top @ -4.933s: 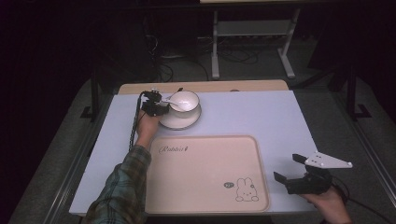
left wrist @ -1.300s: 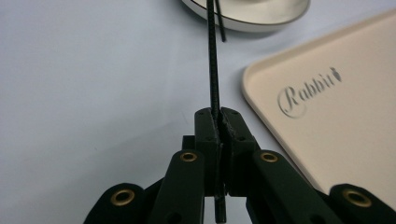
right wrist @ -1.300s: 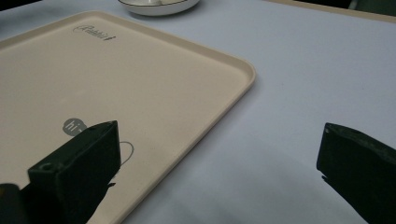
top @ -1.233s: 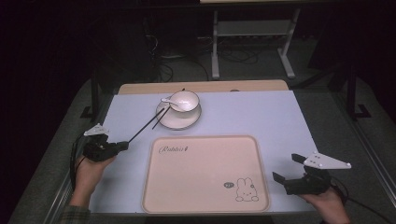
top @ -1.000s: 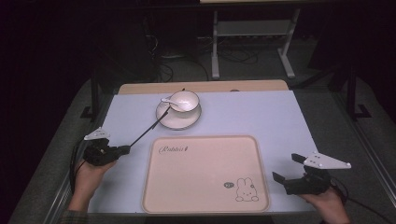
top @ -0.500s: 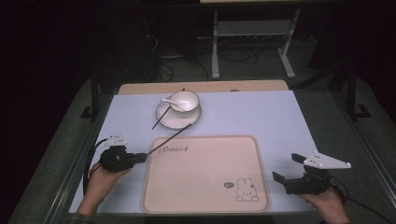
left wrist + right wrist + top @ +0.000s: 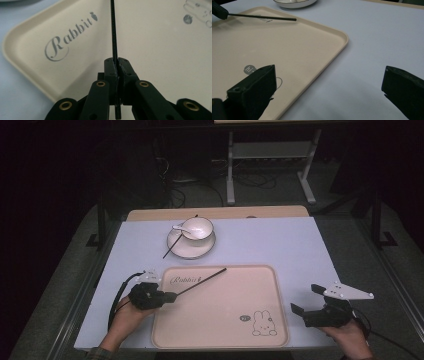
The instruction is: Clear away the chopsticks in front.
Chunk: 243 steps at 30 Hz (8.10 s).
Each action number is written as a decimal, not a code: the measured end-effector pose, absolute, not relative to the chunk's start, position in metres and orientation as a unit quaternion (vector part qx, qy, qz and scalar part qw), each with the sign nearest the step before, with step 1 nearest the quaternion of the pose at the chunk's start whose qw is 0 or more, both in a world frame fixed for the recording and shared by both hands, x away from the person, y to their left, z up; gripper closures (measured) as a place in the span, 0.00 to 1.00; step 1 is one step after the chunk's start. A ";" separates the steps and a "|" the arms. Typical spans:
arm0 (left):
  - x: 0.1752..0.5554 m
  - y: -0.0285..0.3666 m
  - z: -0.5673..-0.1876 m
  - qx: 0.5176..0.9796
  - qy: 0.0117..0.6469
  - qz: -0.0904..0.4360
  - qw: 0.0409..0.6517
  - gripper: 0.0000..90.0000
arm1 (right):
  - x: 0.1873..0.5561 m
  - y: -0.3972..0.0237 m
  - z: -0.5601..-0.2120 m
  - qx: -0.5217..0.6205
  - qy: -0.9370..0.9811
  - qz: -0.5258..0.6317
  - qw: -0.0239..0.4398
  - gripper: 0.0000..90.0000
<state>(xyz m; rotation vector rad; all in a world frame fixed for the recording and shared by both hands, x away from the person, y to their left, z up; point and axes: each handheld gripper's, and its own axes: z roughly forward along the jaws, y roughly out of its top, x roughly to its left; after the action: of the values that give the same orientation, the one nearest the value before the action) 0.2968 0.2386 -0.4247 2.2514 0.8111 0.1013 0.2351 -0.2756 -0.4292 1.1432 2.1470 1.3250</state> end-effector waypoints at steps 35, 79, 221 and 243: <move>0.348 0.248 -0.404 0.855 0.362 0.088 0.359 0.25 | 0.232 -0.275 -0.428 0.397 0.770 0.463 0.189 0.02; 0.474 0.231 -0.422 0.821 0.430 0.208 0.313 0.95 | 0.231 -0.280 -0.430 0.395 0.769 0.467 0.185 0.02; 0.388 0.112 -0.441 0.888 0.296 0.063 0.346 0.99 | 0.227 -0.278 -0.429 0.388 0.773 0.465 0.188 0.02; 0.361 0.194 -0.439 0.868 0.359 0.069 0.335 0.99 | 0.224 -0.275 -0.426 0.386 0.772 0.466 0.192 0.02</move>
<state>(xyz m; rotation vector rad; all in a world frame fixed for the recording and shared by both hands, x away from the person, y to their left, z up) 0.3608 0.1944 -0.4389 2.2659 0.9365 0.1812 0.2245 -0.2753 -0.4263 1.0840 2.1690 1.3100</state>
